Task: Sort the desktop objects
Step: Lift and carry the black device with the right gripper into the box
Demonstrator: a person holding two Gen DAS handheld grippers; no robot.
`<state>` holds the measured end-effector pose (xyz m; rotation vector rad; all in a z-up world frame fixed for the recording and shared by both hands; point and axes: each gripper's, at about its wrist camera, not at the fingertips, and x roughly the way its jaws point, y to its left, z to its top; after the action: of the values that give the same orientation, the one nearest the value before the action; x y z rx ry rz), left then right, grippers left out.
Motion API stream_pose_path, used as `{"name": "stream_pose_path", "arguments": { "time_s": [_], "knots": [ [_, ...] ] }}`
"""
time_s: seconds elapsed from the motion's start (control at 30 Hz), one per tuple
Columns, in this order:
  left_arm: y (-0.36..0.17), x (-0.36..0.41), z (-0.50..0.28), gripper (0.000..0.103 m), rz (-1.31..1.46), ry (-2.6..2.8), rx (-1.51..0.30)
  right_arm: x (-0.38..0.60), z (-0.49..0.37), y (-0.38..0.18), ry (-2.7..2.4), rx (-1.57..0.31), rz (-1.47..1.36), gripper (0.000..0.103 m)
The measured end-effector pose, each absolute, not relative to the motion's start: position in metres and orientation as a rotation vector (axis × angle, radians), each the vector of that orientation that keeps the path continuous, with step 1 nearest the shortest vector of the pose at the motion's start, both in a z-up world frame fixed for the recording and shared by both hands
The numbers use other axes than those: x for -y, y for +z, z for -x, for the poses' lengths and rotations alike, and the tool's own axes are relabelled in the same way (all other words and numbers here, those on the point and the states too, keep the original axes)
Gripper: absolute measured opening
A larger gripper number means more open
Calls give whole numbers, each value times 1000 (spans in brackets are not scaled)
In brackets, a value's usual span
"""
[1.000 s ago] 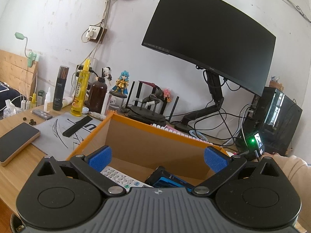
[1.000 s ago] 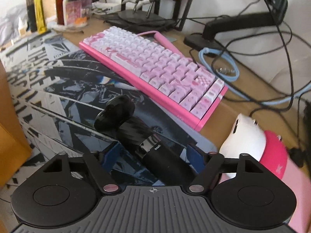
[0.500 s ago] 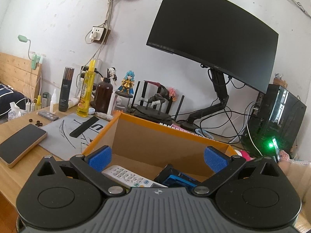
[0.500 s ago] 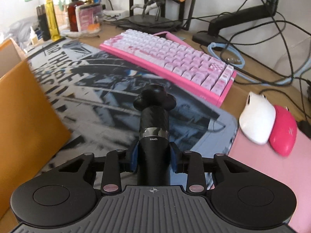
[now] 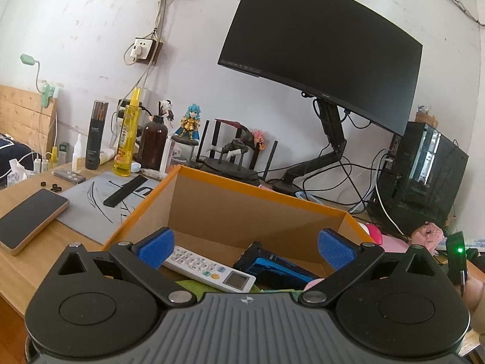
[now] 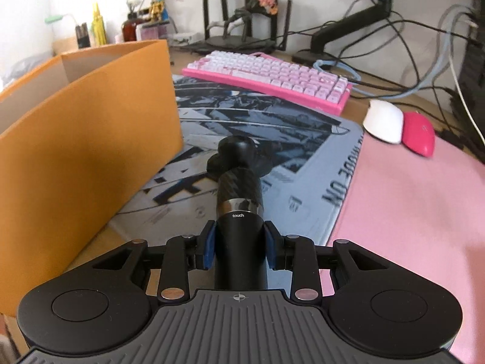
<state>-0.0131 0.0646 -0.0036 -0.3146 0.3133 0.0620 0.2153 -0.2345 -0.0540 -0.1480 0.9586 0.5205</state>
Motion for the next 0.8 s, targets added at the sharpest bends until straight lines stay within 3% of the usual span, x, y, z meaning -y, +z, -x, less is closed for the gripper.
{"name": "stream_pose_path", "arguments": {
  "time_s": [0.5, 0.8],
  "knots": [
    [-3, -70, 26, 103, 330, 69, -302, 257, -184, -37, 440, -866, -116, 35],
    [2, -79, 34, 103, 334, 103, -268, 170, -182, -4, 609, -865, 46, 35]
  ]
}}
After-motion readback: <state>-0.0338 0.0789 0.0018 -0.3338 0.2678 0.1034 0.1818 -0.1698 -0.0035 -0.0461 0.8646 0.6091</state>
